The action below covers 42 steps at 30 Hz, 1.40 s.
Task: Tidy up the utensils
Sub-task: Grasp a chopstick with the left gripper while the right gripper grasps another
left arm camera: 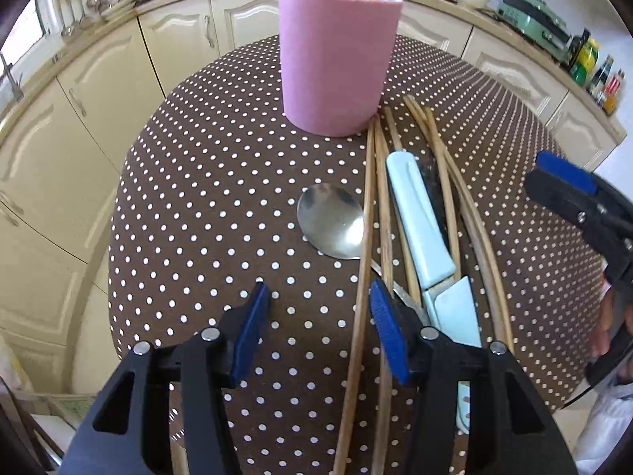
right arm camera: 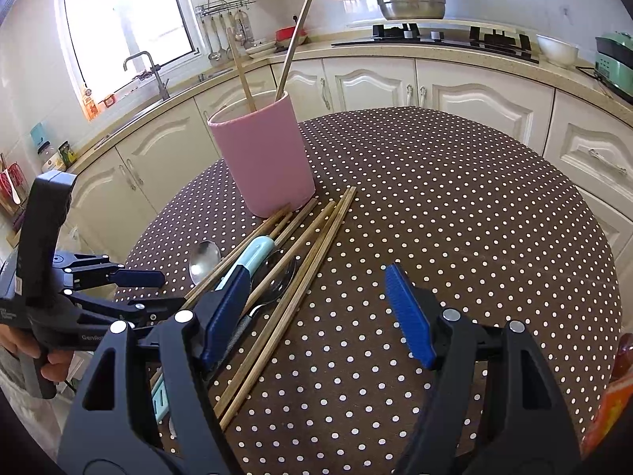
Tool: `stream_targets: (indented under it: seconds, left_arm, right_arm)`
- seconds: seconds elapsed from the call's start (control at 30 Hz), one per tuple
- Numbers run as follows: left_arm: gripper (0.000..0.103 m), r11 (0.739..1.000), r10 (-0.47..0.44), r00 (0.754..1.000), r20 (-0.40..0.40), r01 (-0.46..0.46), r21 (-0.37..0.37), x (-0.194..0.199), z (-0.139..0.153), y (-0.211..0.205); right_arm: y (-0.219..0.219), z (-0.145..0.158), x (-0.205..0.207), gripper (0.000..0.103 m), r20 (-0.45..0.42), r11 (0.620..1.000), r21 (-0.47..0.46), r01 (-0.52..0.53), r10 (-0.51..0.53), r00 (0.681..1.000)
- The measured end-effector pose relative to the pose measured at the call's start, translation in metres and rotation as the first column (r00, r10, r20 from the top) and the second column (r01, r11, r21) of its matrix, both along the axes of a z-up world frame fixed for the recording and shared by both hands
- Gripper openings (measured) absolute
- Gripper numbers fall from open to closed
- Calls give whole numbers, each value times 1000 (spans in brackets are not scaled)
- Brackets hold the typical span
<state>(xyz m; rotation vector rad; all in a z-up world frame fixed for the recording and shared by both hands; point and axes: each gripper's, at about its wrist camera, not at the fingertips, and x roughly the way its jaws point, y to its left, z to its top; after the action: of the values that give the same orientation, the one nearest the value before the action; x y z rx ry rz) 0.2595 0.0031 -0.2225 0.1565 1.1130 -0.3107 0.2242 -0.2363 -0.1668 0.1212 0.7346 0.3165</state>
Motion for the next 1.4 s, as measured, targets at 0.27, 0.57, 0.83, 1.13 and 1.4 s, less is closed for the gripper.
stream_targets:
  seconds: [0.27, 0.57, 0.83, 1.13, 1.4]
  left_arm:
    - [10, 998, 2, 1000, -4, -2, -61, 11, 0, -12]
    - [5, 978, 42, 996, 80, -24, -209, -23, 19, 7]
    - [5, 956, 210, 971, 118, -178, -232, -46, 22, 45]
    - [5, 954, 273, 960, 56, -263, -147, -31, 7, 60]
    - [7, 968, 234, 972, -3, -233, -95, 1, -1, 52]
  right_arm:
    - [8, -7, 11, 71, -67, 999, -50, -10, 6, 998]
    - [21, -26, 36, 71, -174, 982, -187, -7, -26, 984]
    - [30, -30, 44, 71, -198, 967, -253, -19, -33, 980]
    - [29, -31, 65, 70, -293, 954, -285, -90, 3, 956]
    - [44, -31, 106, 51, -423, 923, -329, -198, 44, 905]
